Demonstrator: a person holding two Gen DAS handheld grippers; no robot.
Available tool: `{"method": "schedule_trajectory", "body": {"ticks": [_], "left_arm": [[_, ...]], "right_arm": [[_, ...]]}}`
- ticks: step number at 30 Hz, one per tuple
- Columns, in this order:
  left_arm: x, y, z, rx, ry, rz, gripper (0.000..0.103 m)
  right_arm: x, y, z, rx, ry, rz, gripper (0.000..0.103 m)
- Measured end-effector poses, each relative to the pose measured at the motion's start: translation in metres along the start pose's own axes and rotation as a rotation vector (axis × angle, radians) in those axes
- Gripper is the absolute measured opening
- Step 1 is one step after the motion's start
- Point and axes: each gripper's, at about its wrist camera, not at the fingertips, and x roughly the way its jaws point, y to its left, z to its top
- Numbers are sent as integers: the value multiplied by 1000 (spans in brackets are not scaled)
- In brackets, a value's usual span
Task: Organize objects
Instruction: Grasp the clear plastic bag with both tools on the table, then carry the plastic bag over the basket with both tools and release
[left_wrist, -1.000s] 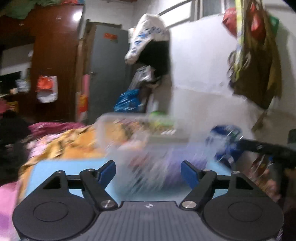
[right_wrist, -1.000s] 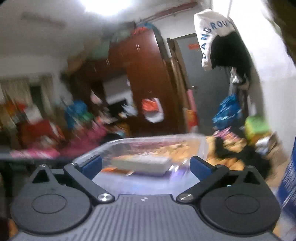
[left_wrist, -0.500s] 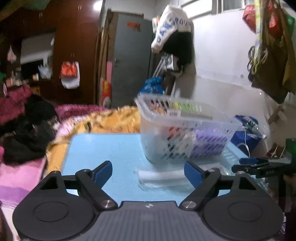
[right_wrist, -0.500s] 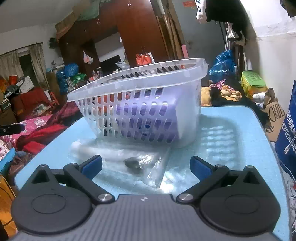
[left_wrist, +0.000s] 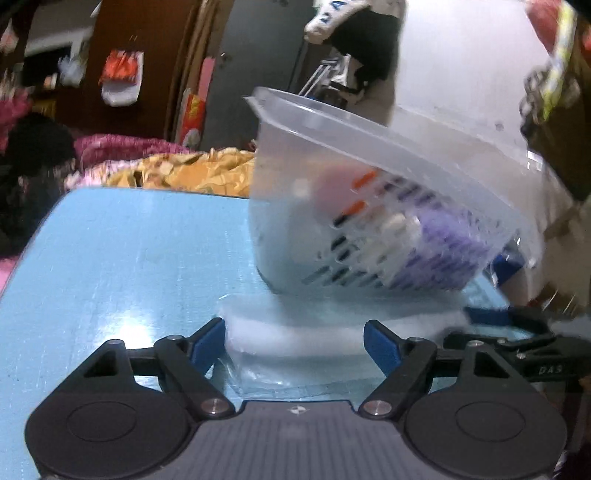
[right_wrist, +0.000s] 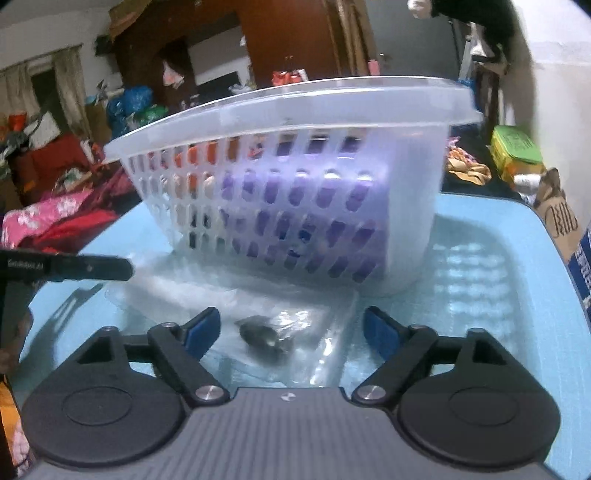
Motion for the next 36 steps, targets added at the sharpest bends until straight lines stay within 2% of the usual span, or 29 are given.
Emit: {"method": "schedule_trajectory", "body": {"ticks": [2,4,7,8,9,10,12,15,18,20,25,29,33,36], "left_arm": [[0,-16,-5,95,0,54,74],[-3,-22,-10,134,-10,90,69],[-8,-17,-11,101,-22,79,53],[-11,-15,-11,92,-27,65,42],[-10,-14,-13,84,-29,47,37],[-11,-15,-14,85,-33,33,37],[-12,-21,-19,102,-42,21,34],[-17,-26,-23,100,-54,-5,32],[-26,-26,-29,83,-95,-33,31],[-38,-29,-35,88,-137,-58,31],[-74,-44,-52,123,-258,-124,31],[-103,-64,-69,187,-364,-129,31],[-112,-76,-74,220,-404,-131,31],[-116,-79,-65,216,-420,-133,31]], "right_arm": [[-2,7,-2,-41,7,-15,76],[-3,13,-4,-82,14,-29,72],[-6,16,-5,-97,14,-43,62],[-8,16,-5,-103,14,-48,57],[-9,16,-6,-103,14,-44,54],[-11,17,-7,-101,12,-35,52],[-15,18,-11,-107,4,-20,36],[-20,25,-14,-125,3,-14,23],[-27,30,-18,-137,-23,-15,22],[-38,31,-21,-127,-56,15,21],[-81,38,-35,-160,-202,47,21],[-116,43,-50,-172,-323,81,21],[-128,49,-55,-185,-363,80,21],[-131,48,-48,-178,-385,80,20]]}}
